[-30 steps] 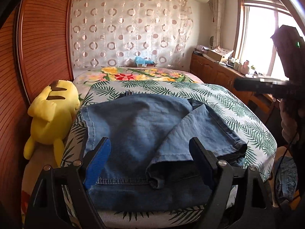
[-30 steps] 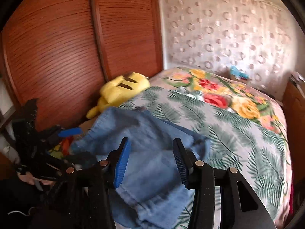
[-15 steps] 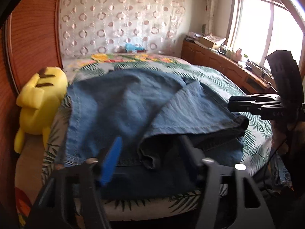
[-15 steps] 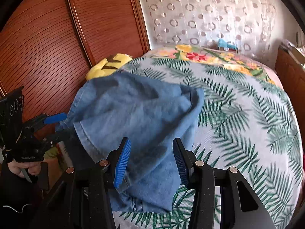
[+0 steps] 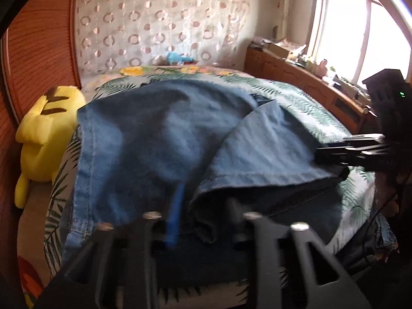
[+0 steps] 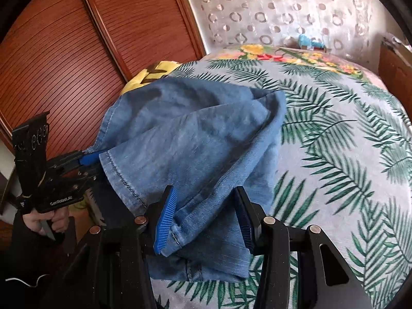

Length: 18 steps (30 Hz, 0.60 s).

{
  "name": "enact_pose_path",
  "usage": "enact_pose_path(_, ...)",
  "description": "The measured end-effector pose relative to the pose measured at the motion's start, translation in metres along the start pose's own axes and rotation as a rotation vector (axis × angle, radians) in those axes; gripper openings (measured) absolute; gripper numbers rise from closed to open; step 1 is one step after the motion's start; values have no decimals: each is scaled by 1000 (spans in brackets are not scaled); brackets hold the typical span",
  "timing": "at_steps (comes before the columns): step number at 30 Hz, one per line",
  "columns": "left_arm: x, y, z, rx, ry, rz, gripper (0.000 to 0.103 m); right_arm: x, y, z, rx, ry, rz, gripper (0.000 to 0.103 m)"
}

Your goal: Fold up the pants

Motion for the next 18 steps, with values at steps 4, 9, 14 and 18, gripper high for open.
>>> enact_pose_path(4, 14, 13, -9, 27, -45, 11, 5, -6, 18, -21, 83, 37, -6, 8)
enact_pose_path(9, 32, 46, -31, 98, -76, 22, 4, -15, 61, -57, 199, 85, 5, 6)
enact_pose_path(14, 51, 91, -62, 183, -107, 50, 4, -32, 99, -101, 308, 148, 15, 5)
enact_pose_path(18, 56, 117, -73, 228, -119, 44, 4, -52, 112, -134, 351, 171, -9, 5)
Point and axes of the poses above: each gripper's, at about its wrist camera, not at the fingertips, and y roughly against the way its jaws point, x to its right, z to its underside, the point moved 9 cm from there along -y, roughly the way its jaws point, and after that the axes turned 6 degrees about z, right-handed, at the moved point
